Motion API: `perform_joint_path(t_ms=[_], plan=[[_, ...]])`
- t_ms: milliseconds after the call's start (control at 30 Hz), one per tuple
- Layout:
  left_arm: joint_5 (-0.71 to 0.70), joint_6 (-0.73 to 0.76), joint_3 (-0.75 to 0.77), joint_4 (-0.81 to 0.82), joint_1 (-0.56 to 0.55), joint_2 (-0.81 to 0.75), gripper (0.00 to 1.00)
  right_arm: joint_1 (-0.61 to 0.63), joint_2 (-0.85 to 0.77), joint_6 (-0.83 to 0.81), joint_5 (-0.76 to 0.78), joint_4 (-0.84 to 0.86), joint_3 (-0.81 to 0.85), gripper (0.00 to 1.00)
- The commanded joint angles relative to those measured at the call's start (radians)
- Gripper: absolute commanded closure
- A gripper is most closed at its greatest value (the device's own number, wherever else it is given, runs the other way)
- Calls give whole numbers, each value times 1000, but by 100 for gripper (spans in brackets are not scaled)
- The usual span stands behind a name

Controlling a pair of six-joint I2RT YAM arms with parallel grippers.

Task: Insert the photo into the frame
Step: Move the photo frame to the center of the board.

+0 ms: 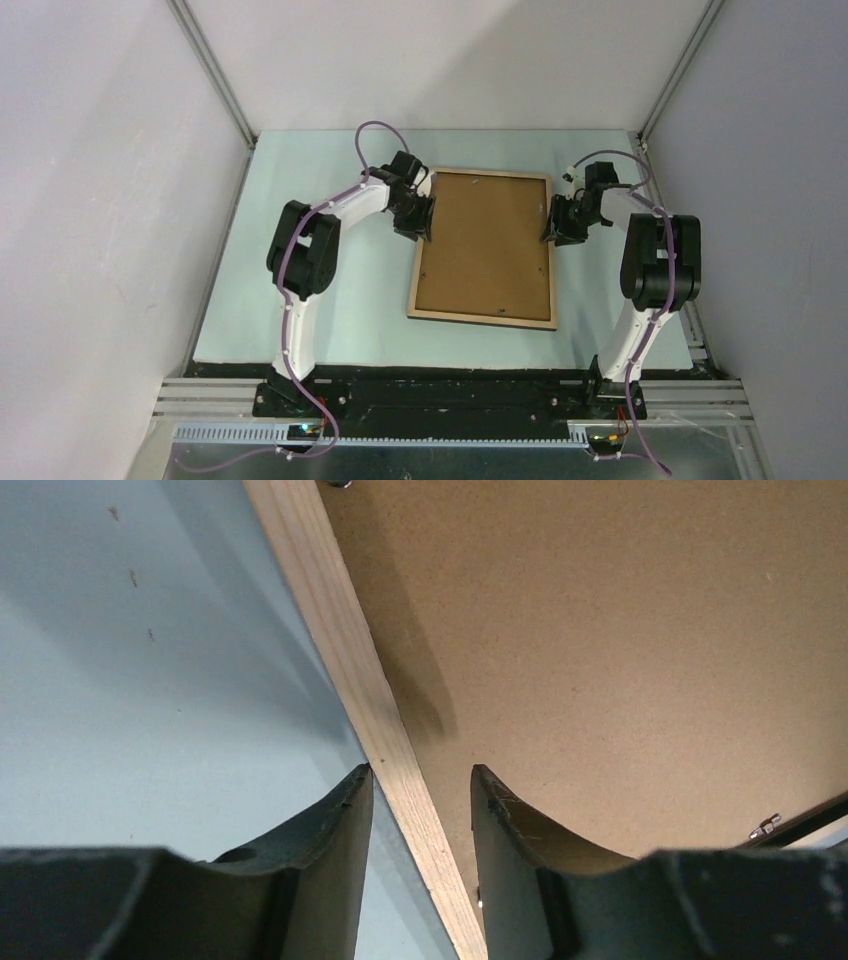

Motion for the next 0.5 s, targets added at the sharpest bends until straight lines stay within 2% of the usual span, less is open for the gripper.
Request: perform_joint_path(t_ms=[0, 267, 467], plan=[[27, -20, -26, 41, -6, 11, 57, -4, 14, -17, -19, 3, 1, 55], [56, -30, -87, 68, -7, 7, 70, 2, 15, -18, -46, -5, 1, 75], [78, -5, -166, 77, -7, -50, 82, 24, 17, -18, -71, -35, 1, 84]])
